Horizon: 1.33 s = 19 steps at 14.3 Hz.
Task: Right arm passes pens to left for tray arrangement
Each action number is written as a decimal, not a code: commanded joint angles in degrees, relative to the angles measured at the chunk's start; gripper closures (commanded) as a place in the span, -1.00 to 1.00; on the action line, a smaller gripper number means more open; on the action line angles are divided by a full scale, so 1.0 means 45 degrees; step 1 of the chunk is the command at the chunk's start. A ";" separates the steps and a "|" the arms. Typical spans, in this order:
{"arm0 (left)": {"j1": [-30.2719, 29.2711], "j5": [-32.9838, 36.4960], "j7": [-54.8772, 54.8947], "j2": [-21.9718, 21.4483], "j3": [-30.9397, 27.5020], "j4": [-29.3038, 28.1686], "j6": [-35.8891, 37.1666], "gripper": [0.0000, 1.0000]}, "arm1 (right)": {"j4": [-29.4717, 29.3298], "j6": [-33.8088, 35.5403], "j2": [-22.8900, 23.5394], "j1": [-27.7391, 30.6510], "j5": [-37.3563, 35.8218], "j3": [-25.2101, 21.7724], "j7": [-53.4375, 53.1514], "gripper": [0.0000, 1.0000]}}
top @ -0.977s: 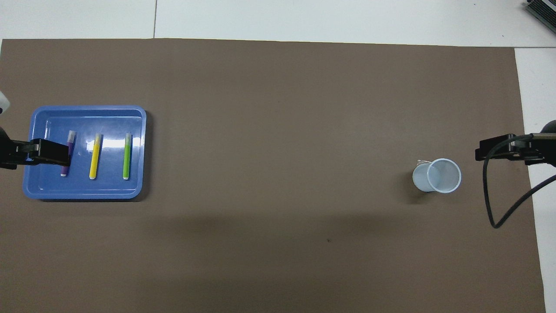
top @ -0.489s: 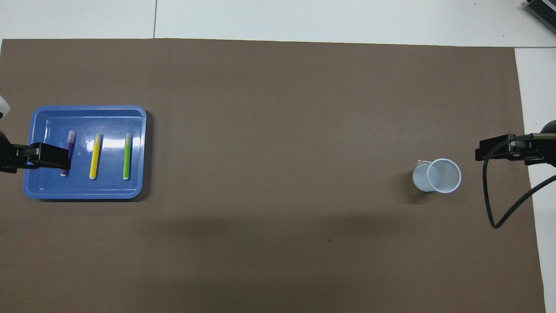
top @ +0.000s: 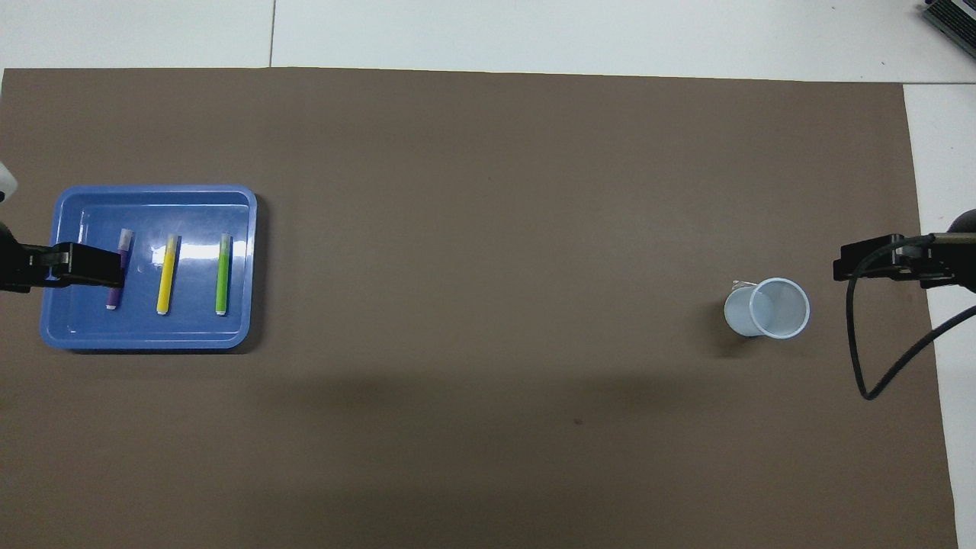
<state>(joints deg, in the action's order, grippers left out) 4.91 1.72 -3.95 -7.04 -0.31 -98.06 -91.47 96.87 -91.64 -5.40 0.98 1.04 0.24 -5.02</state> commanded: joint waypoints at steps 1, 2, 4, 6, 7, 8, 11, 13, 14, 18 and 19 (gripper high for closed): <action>-0.0192 -0.0129 0.0175 0.0177 0.0166 0.0618 0.0267 -1.00 | 0.0114 -0.0242 -0.0128 -0.0022 0.0043 0.0063 0.0158 -1.00; -0.0192 -0.0129 0.0175 0.0177 0.0166 0.0561 0.0228 -1.00 | 0.0114 -0.0242 -0.0128 -0.0022 0.0043 0.0063 0.0158 -1.00; -0.0250 -0.0129 0.0194 0.0138 0.0166 0.0482 0.0266 -1.00 | 0.0114 -0.0242 -0.0128 0.0036 0.0043 0.0063 0.0158 -1.00; -0.0270 -0.0129 0.0194 0.0138 0.0185 0.0482 0.0287 -1.00 | 0.0114 -0.0242 -0.0128 0.0134 0.0043 0.0063 0.0158 -1.00; -0.0271 -0.0129 0.0214 0.0119 0.0186 0.0482 0.0287 -1.00 | 0.0114 -0.0242 -0.0128 0.0134 0.0043 0.0063 0.0177 -1.00; -0.0271 -0.0129 0.0214 0.0118 0.0186 0.0482 0.0306 -1.00 | 0.0114 -0.0261 -0.0128 0.0153 0.0043 0.0063 0.0177 -1.00; -0.0271 -0.0148 0.0214 0.0119 0.0186 0.0502 0.0306 -1.00 | 0.0114 -0.0261 -0.0128 0.0134 0.0043 0.0063 0.0177 -1.00; -0.0309 -0.0458 0.0233 0.0118 0.0166 0.0521 0.0267 -1.00 | 0.0114 -0.0281 -0.0128 0.0115 0.0043 0.0063 0.0177 -1.00; -0.0368 -0.0635 0.0233 0.0118 0.0147 0.0482 0.0267 -1.00 | 0.0114 -0.0300 -0.0128 0.0114 0.0043 0.0063 0.0177 -1.00; -0.0446 -0.0675 0.0233 0.0099 0.0146 0.0482 0.0228 -1.00 | 0.0114 -0.0339 -0.0128 0.0134 0.0024 0.0063 0.0177 -1.00; -0.0446 -0.0675 0.0233 0.0099 0.0146 0.0482 0.0247 -1.00 | 0.0114 -0.0359 -0.0128 0.0134 0.0043 0.0063 0.0177 -1.00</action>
<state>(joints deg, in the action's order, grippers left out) 3.73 -0.45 -3.83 -6.85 -0.13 -96.82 -91.26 96.87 -92.28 -5.40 1.00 1.04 0.25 -5.02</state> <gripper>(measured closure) 0.000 0.000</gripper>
